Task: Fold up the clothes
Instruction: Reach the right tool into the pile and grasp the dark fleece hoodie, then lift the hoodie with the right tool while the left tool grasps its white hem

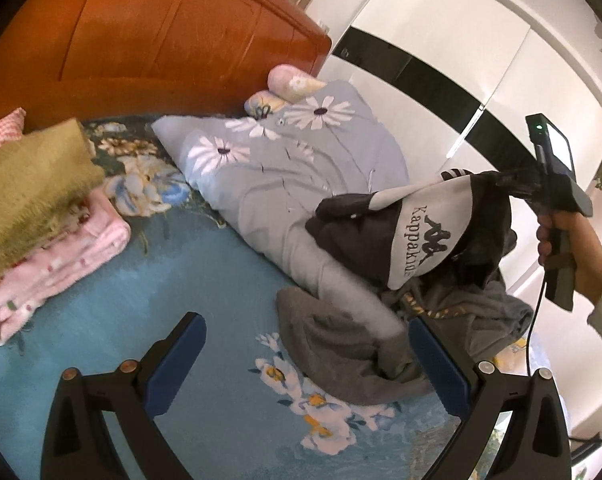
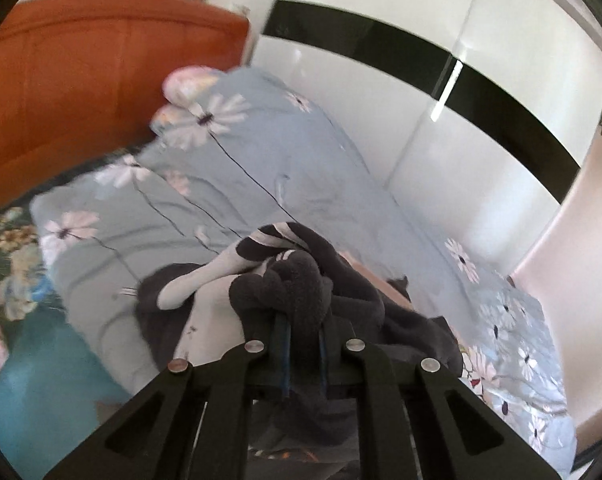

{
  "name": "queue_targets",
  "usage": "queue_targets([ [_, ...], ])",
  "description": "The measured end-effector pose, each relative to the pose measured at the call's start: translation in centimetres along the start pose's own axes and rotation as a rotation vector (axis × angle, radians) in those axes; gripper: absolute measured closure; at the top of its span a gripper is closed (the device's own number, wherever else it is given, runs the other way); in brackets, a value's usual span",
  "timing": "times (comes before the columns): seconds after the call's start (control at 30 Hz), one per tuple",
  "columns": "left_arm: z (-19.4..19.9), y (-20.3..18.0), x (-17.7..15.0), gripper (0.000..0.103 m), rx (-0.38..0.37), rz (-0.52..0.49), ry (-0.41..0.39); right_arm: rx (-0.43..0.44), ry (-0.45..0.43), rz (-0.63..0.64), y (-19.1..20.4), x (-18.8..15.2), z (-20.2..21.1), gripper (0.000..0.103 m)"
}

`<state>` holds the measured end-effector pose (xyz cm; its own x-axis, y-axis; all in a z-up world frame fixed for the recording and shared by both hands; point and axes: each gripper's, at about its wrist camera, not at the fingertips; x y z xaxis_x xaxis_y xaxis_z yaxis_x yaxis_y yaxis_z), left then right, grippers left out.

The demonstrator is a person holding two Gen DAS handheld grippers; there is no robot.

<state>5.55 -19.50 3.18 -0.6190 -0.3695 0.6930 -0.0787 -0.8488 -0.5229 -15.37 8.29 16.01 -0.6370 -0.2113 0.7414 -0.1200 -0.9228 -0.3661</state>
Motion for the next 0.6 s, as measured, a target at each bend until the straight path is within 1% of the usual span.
queue_targets([
  [0.17, 2.2, -0.9, 0.6, 0.0, -0.001, -0.011, -0.03, 0.094, -0.088, -0.009, 0.2, -0.6, 5.5, 0.093],
  [0.33, 5.0, -2.1, 1.7, 0.0, -0.012, -0.015, -0.081, 0.199, -0.141, -0.018, -0.7, -1.6, 11.3, 0.093],
  [0.43, 6.4, -2.8, 2.0, 0.0, -0.022, -0.018, -0.1, 0.243, -0.161, -0.024, -2.0, -2.8, 14.4, 0.093],
  [0.6, 8.7, -4.4, 1.8, 0.0, -0.028, -0.067, -0.125, 0.337, -0.19, -0.1, -4.9, -4.9, 19.0, 0.093],
])
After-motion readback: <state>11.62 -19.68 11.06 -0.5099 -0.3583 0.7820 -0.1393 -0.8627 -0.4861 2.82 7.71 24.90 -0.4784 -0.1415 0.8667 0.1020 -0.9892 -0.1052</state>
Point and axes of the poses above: each gripper's, at about its wrist camera, not at the fingertips, and z roughly against the way its jaws point, y to its left, x to its top, and after that the axes turned 3 degrees about -x, right-handed
